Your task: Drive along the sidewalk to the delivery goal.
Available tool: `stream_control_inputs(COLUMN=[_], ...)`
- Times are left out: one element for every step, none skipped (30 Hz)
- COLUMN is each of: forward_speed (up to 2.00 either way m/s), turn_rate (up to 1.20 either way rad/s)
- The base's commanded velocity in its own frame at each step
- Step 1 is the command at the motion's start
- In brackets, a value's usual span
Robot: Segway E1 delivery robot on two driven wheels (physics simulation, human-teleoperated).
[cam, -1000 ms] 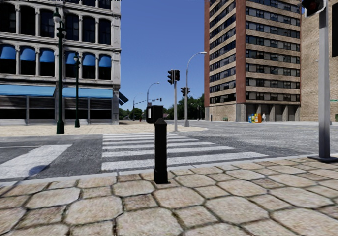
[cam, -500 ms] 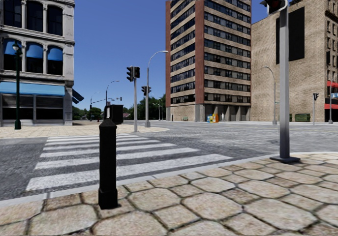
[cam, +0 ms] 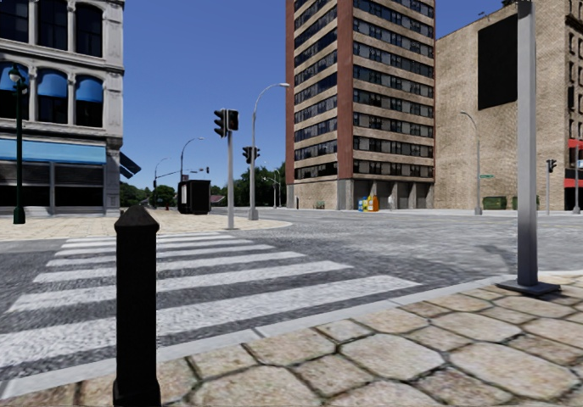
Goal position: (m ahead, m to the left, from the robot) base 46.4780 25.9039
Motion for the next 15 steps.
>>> stream_control_inputs(forward_speed=[0.91,0.91,0.91,0.91,0.91,0.91,0.91,0.91,0.91,0.91,0.91,0.91,0.91,0.91,0.91], turn_rate=[-0.28,-0.29,-0.29,-0.29,-0.29,-0.29,-0.34,-0.39,-0.40,-0.46,-0.50,-0.51,-0.51,-0.28,-0.02])
